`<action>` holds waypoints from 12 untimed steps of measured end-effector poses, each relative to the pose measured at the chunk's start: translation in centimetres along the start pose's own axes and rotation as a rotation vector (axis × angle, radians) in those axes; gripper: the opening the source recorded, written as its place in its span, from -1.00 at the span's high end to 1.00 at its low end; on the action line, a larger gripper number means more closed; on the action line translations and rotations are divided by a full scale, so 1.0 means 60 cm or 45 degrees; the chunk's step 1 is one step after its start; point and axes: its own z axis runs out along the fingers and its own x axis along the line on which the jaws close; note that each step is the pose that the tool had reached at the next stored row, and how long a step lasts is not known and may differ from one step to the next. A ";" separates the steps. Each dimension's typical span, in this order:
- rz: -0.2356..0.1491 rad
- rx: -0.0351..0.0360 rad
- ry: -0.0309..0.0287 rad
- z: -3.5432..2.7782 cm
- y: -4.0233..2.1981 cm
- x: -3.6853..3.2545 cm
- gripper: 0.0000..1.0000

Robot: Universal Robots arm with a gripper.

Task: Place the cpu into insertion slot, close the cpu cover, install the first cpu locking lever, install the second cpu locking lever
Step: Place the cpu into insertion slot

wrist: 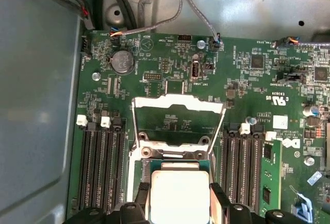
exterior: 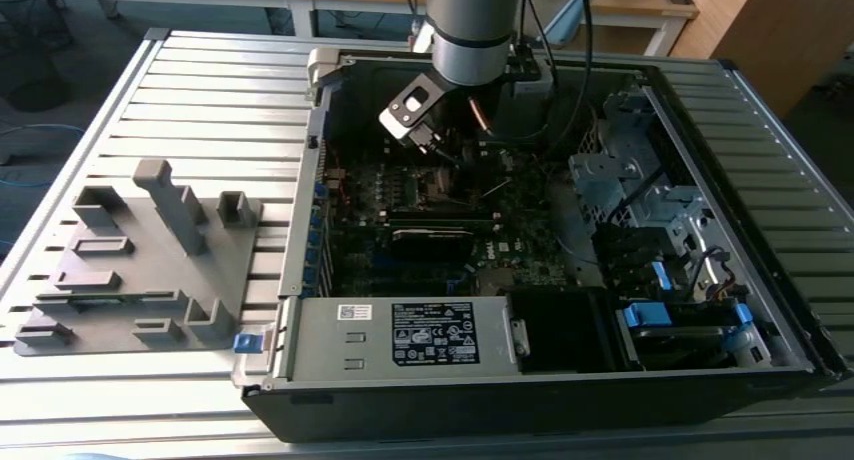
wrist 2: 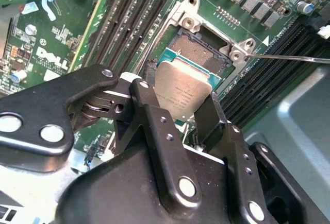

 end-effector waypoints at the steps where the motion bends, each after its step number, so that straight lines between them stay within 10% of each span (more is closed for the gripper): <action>1: 0.005 0.0001 -0.0005 0.000 0.000 0.000 -0.08; 12: 0.005 -0.0001 -0.0004 0.003 -0.005 0.003 -0.08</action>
